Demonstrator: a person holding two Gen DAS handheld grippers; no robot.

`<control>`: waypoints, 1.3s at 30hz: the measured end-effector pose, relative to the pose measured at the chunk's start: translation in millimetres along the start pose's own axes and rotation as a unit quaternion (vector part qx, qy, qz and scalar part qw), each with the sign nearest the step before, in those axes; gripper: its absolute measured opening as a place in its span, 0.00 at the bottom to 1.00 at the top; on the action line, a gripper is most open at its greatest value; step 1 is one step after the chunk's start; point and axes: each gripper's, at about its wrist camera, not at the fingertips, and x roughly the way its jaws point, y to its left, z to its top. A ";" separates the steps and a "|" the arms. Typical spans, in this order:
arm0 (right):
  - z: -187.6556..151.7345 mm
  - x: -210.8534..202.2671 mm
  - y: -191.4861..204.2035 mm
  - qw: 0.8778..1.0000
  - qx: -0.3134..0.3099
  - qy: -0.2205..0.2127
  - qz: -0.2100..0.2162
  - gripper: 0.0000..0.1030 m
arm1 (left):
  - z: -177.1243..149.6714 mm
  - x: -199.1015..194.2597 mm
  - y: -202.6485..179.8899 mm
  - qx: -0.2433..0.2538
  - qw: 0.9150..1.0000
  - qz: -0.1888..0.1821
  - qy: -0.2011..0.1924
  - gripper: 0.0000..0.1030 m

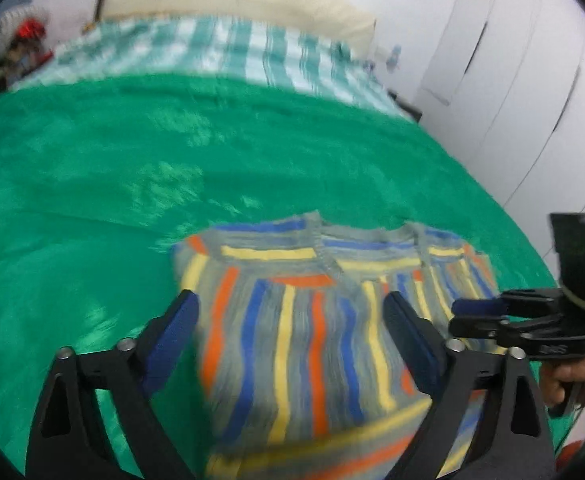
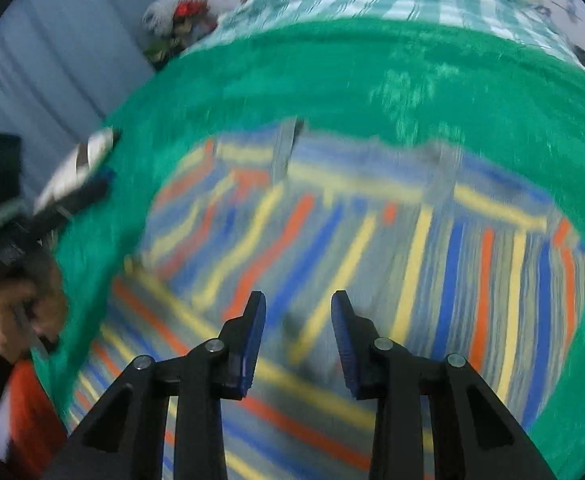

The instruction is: Fold small clothes

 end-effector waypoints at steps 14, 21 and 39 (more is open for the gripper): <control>-5.8 36.6 -23.0 1.000 0.022 -0.003 -0.017 0.33 | -11.5 34.7 41.4 -0.055 0.983 0.173 0.004 0.74; -39.2 -3.0 18.3 0.998 -0.057 -0.004 -0.040 0.45 | -73.0 -28.1 7.0 -0.003 0.991 0.124 0.041 0.81; -355.9 -136.3 57.9 0.981 0.038 0.037 -0.187 0.58 | -307.0 -164.0 -70.5 0.075 0.982 0.147 0.095 0.89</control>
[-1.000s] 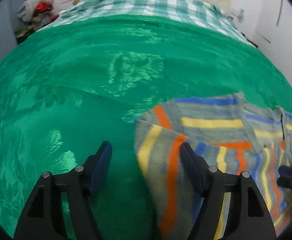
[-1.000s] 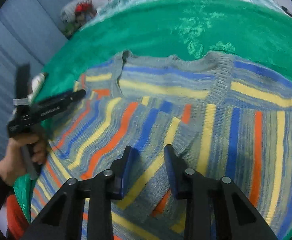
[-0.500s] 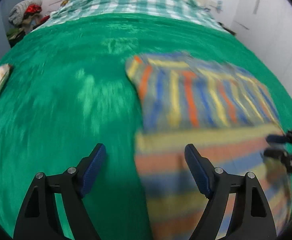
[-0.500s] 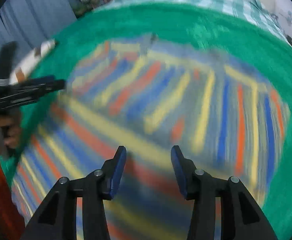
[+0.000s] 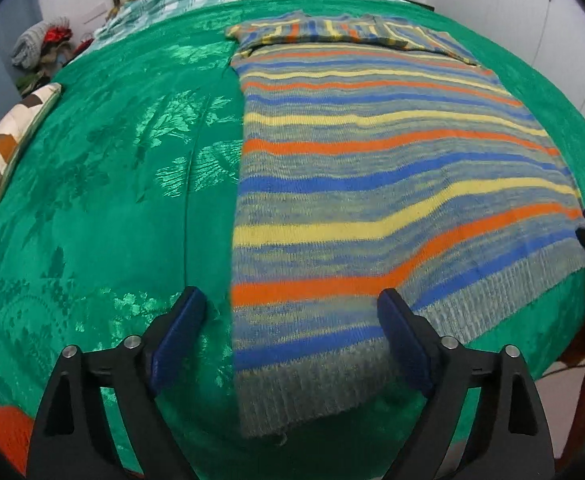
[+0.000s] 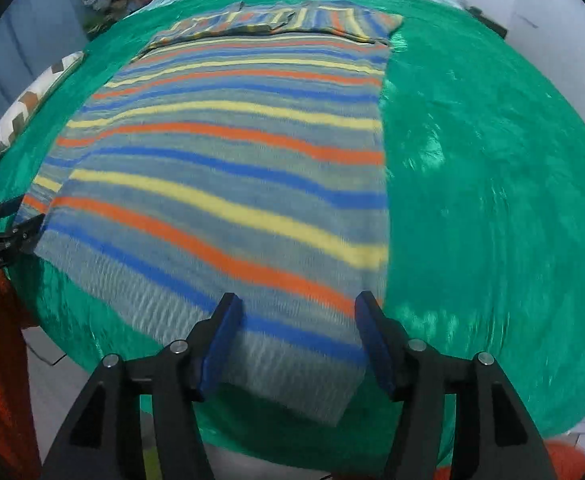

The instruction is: Fold small clothes

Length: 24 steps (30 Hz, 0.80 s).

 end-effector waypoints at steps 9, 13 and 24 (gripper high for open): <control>-5.6 2.0 -0.3 1.000 0.006 -0.023 -0.003 0.64 | -8.3 0.7 -4.5 -0.007 1.000 0.003 -0.021 0.91; -4.4 4.2 2.1 1.000 0.009 -0.030 -0.003 0.64 | -9.8 0.4 -5.3 -0.007 1.000 0.007 -0.023 0.92; -5.6 4.9 2.9 0.999 0.010 -0.041 0.017 0.74 | -10.9 -2.5 -0.6 -0.015 0.999 -0.009 -0.030 0.94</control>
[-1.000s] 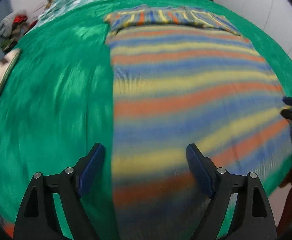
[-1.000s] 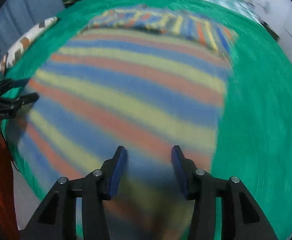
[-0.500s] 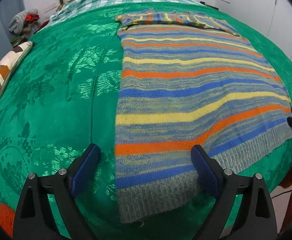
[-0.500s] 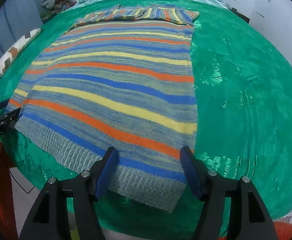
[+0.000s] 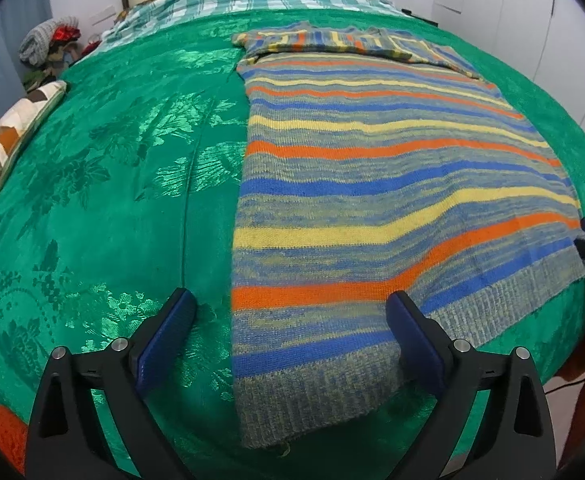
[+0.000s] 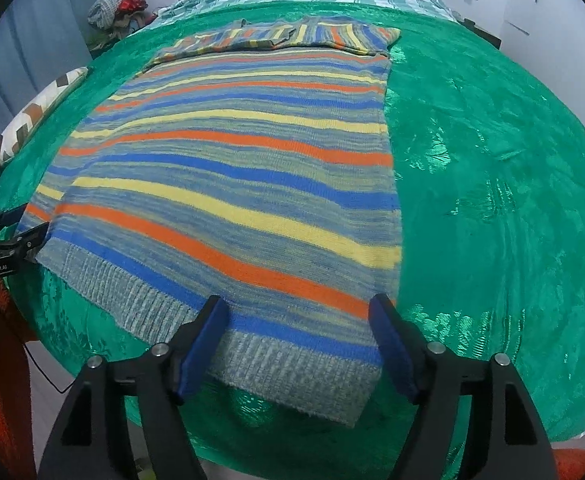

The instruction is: Fold small clothes

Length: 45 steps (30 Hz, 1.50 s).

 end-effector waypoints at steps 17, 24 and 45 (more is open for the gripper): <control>117.4 -8.2 -195.3 0.965 0.182 -0.060 -0.181 0.89 | 136.4 55.5 170.1 -0.179 0.979 0.097 -0.012 0.97; 121.7 73.7 -225.5 0.954 0.182 -0.055 -0.230 1.00 | 135.9 105.3 188.3 -0.160 0.985 0.062 -0.034 1.00; 113.3 67.8 -221.4 0.954 0.192 -0.061 -0.222 1.00 | 137.1 103.8 185.8 -0.152 0.985 0.074 -0.034 1.00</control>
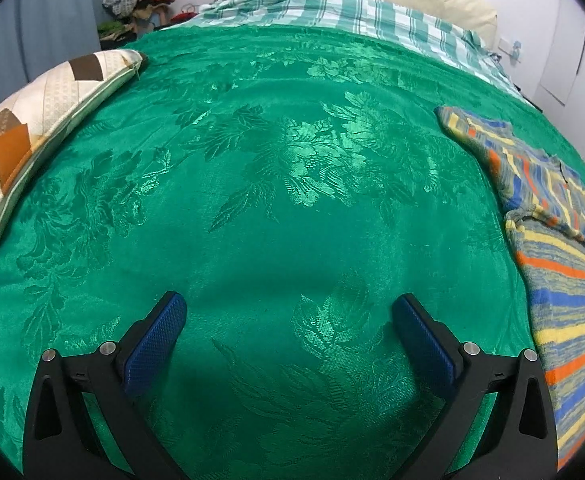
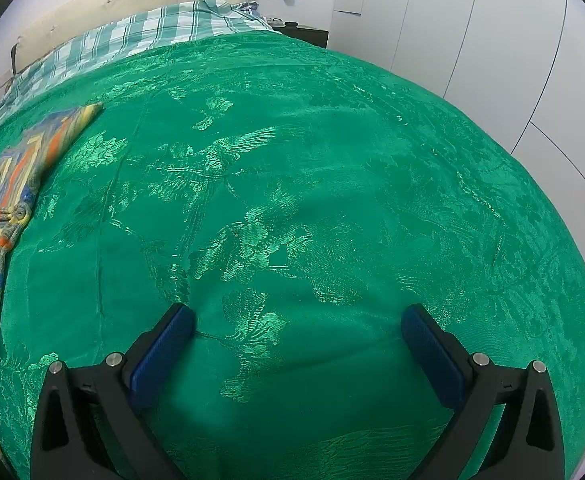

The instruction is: Fold small clothes

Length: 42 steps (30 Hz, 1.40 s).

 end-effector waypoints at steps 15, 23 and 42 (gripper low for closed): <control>-0.5 0.0 0.0 1.000 0.001 -0.001 0.000 1.00 | -3.2 -2.1 -1.6 -0.002 1.000 -0.001 -0.006 1.00; 0.5 0.4 -0.5 1.000 0.001 -0.001 0.000 1.00 | -2.6 -1.4 -3.1 0.000 1.000 0.002 -0.004 1.00; 2.4 3.2 -0.1 1.000 0.002 -0.003 0.000 1.00 | -3.1 -16.3 -4.1 -0.004 0.998 -0.006 0.063 0.99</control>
